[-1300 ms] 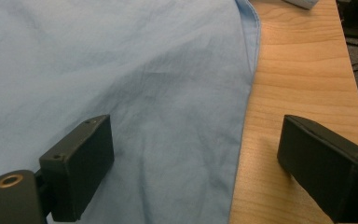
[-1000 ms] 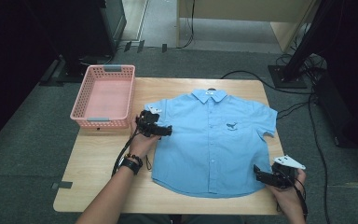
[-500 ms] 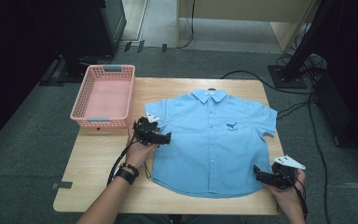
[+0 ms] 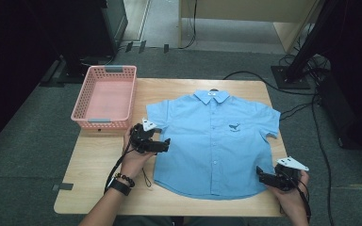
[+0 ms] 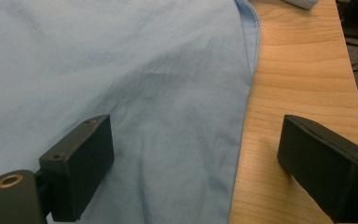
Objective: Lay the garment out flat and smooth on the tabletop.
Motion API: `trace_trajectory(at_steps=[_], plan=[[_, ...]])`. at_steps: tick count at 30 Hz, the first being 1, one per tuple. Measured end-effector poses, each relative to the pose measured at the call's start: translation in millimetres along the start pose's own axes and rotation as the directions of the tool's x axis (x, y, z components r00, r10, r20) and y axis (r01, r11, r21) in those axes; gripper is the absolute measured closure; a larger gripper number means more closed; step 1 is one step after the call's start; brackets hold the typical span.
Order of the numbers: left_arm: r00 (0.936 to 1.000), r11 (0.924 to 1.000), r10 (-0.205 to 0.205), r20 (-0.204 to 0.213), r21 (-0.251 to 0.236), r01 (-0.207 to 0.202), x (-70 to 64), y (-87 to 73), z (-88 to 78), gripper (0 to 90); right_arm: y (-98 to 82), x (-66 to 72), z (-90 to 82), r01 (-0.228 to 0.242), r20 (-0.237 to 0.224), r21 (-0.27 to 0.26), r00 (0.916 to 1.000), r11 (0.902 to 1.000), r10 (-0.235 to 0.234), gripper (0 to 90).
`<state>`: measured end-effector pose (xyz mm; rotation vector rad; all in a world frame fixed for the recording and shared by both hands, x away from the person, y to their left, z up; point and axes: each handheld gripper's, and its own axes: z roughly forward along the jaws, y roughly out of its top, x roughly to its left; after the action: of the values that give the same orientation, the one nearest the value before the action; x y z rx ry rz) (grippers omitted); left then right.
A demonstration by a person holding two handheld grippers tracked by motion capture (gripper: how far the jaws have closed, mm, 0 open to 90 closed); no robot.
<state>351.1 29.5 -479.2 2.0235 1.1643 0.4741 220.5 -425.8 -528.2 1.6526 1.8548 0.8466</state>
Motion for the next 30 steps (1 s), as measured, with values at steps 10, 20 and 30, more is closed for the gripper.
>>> trace_trajectory(at_steps=[10, 20, 30], plan=[[0.9996, 0.9997, -0.018, -0.021, -0.020, 0.018, 11.6, -13.8, -24.8, 0.0, 0.0, 0.0, 0.0, 0.000, 0.000, 0.000, 1.0000, 1.0000, 0.000, 10.3], [0.9984, 0.9989, -0.044, -0.034, -0.019, 0.044, 23.5, -32.1, -38.2, 0.0, 0.0, 0.0, 0.0, 0.000, 0.000, 0.000, 1.0000, 1.0000, 0.000, 10.3], [0.9948, 0.9960, -0.086, -0.056, -0.031, 0.084, 41.7, -51.1, -56.2, 0.0, 0.0, -0.2, 0.0, 0.002, 0.000, 0.000, 1.0000, 1.0000, -0.002, 10.3]])
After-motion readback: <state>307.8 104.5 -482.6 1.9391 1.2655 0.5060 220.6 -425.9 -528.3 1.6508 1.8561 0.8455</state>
